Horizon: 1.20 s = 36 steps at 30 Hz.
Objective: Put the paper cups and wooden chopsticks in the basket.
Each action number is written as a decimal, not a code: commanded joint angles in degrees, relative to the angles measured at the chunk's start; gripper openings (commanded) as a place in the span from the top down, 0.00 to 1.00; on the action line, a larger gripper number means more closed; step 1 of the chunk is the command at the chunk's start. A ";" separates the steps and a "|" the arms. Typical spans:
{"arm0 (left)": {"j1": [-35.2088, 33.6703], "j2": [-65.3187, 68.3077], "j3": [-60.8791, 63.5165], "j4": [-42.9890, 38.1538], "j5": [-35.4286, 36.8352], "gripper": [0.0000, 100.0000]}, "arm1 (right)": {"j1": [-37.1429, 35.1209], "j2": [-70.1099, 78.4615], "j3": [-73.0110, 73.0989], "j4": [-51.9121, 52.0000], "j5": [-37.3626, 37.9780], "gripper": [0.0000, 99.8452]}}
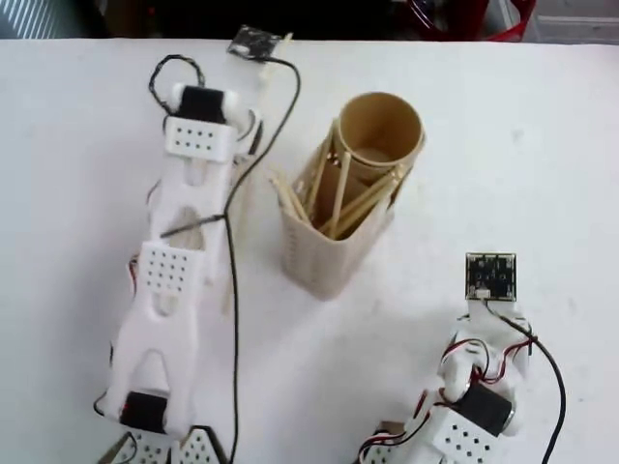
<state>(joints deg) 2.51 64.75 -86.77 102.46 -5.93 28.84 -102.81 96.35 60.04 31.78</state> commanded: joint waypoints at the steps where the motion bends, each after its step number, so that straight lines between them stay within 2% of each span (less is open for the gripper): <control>1: -2.42 -10.15 9.49 0.35 0.79 0.98 | 0.57 -0.48 0.53 -1.01 0.26 0.89; 5: -2.86 -23.43 25.85 0.35 -0.26 0.98 | 0.66 -0.48 0.53 -1.01 0.26 0.89; 10: -2.51 -42.24 53.89 -1.93 -4.66 0.98 | 0.66 -0.48 0.53 -1.01 0.26 0.89; 12: -3.38 -48.92 66.73 -8.26 -5.36 0.98 | 0.66 -0.48 0.53 -1.01 0.26 0.89; 16: -4.35 -60.35 93.54 -27.69 -5.45 0.98 | 0.66 -0.48 0.53 -1.01 0.26 0.89; 20: -4.26 -67.03 111.56 -43.60 -5.36 0.98 | 0.66 -0.48 0.53 -1.01 0.26 0.89; 25: -4.62 -67.74 120.00 -53.80 -5.45 0.98 | 0.66 -0.48 0.53 -1.01 0.26 0.89; 28: -4.62 -67.74 120.97 -54.15 -5.19 0.96 | 0.57 -0.48 0.53 -1.01 0.26 0.89; 33: -5.05 -68.09 120.88 -54.07 -5.19 0.86 | 0.66 -0.48 0.53 -1.01 0.26 0.89; 36: -6.73 -68.18 120.44 -54.33 -5.01 0.88 | 0.66 -0.48 0.53 -1.01 0.26 0.89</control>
<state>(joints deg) -2.59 0.04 34.20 49.36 -10.95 28.84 -102.81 96.35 60.04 31.78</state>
